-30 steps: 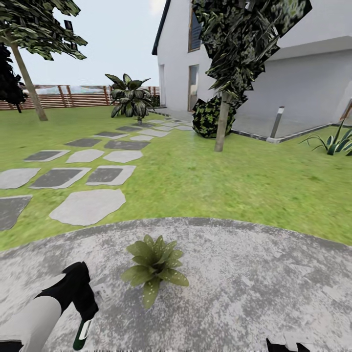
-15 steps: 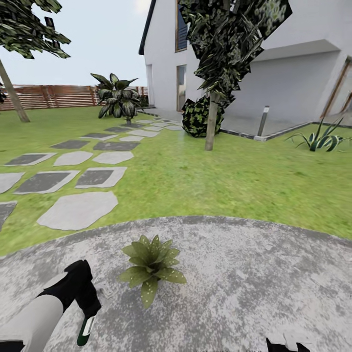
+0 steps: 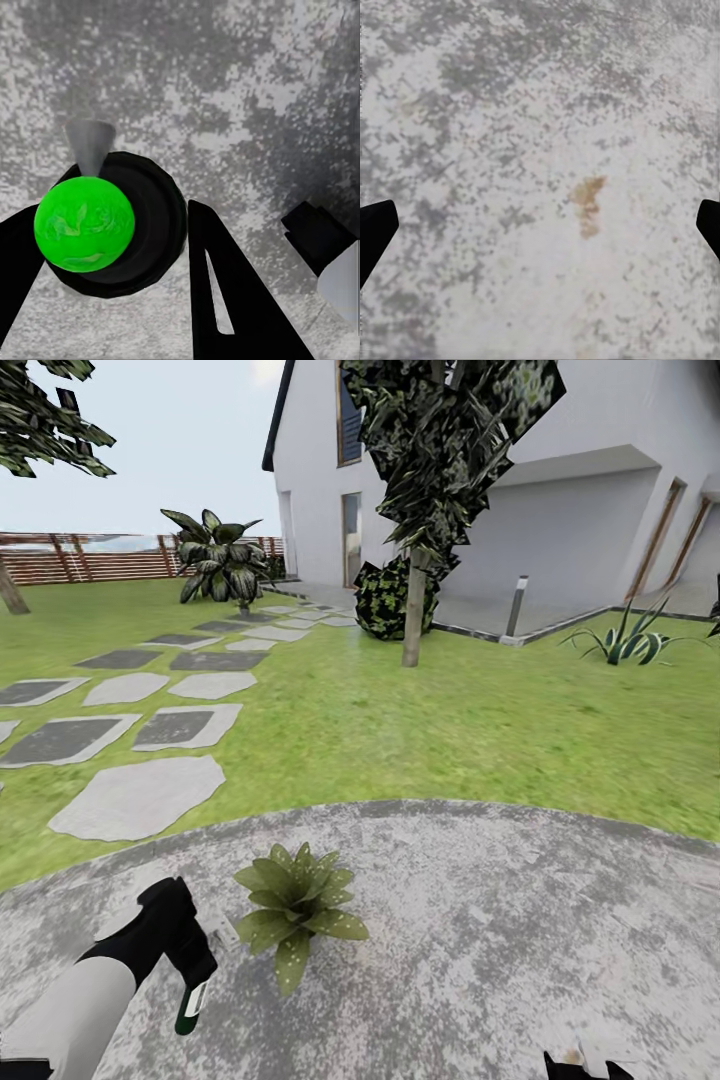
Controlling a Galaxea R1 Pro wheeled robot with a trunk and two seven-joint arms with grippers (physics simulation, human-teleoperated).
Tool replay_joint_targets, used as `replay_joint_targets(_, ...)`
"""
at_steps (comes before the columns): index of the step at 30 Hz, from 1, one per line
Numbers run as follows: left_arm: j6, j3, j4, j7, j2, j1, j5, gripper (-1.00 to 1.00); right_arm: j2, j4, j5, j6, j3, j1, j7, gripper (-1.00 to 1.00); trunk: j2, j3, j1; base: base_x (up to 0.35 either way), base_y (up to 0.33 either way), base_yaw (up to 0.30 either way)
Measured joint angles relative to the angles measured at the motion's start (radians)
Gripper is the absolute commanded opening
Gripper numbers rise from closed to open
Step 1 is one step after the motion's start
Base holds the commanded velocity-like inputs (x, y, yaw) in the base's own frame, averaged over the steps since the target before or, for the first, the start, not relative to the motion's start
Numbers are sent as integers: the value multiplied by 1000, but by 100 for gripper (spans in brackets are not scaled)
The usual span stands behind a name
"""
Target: Pick up the pesticide atomizer in the garden and spray insectifuge to fully cover both potted plants in the garden.
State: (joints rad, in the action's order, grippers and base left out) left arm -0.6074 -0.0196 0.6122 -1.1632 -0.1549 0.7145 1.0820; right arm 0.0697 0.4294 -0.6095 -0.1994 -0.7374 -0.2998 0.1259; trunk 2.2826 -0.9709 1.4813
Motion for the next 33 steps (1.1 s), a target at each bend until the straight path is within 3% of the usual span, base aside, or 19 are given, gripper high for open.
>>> replay_joint_targets(8, 1, -1, -8, 1, 5, -1, 0, -100, 0, 0, 0, -1, 0, 0, 0, 100, 0, 0, 0, 82, 139, -33)
replay_joint_targets(20, 6, -6, -56, 15, -6, -3, 5, -100, 0, 0, 0, -1, -1, 0, 0, 100, 0, 0, 0, -20, 17, -246)
replay_joint_targets(27, 6, -7, -45, 15, -4, -3, 6, -100, 0, 0, 0, -1, -1, 0, 0, 100, 0, 0, 1, -245, 211, -32)
replay_joint_targets(33, 5, -8, -45, 16, -4, -2, 9, -100, 0, 0, 0, -2, -1, 0, 0, 100, 0, 0, 0, 0, 309, 0)
